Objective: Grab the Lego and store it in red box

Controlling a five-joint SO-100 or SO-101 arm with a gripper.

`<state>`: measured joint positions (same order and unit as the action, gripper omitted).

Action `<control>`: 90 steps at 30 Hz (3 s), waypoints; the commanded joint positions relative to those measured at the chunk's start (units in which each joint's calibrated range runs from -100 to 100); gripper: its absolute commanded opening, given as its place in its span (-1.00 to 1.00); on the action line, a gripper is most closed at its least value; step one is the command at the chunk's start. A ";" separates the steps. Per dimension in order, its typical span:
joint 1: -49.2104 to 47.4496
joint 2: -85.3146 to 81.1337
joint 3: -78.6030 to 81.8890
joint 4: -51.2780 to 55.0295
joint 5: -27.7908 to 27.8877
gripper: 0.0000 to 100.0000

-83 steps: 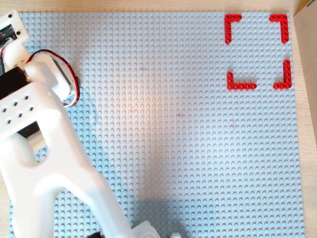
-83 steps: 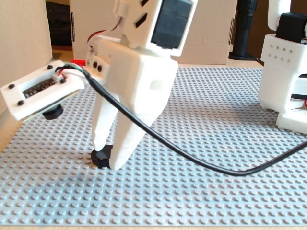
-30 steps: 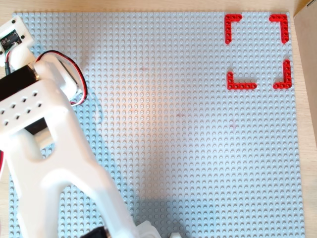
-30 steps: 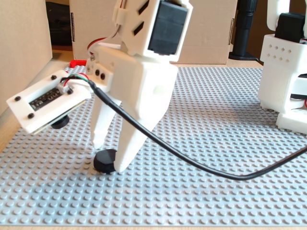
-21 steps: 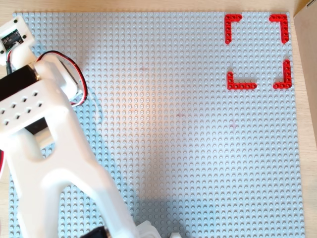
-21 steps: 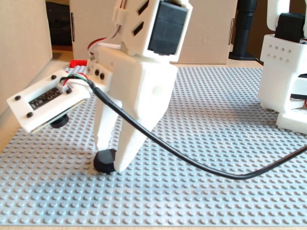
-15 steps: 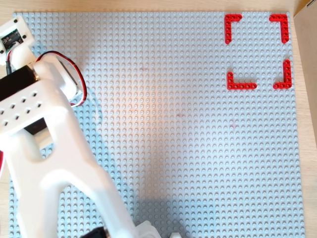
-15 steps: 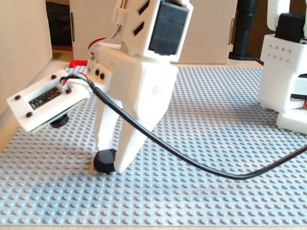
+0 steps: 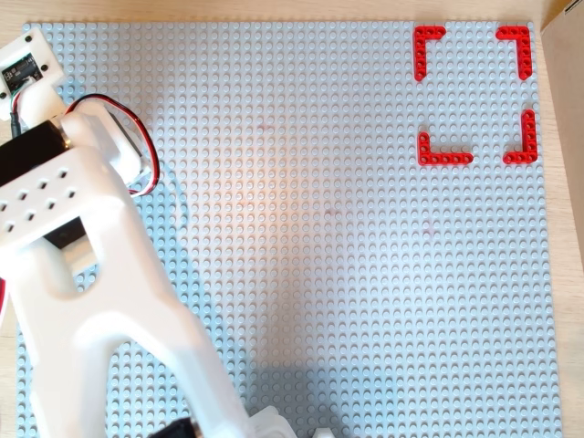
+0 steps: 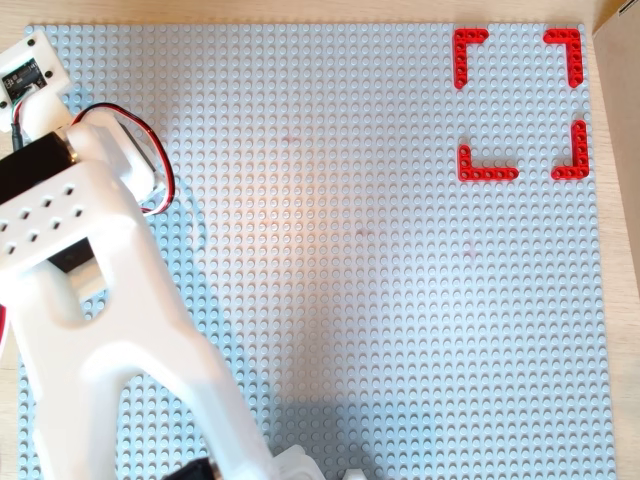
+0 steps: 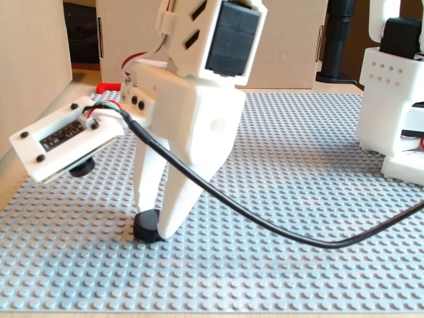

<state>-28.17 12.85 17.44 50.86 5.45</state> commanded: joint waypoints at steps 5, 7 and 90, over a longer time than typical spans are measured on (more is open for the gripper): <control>0.00 -4.04 -6.35 5.98 0.03 -0.75; 0.00 -6.15 -8.08 8.17 0.13 -0.75; 0.45 -29.29 -6.17 15.45 0.18 -0.93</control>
<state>-28.17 -7.10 15.65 61.74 5.49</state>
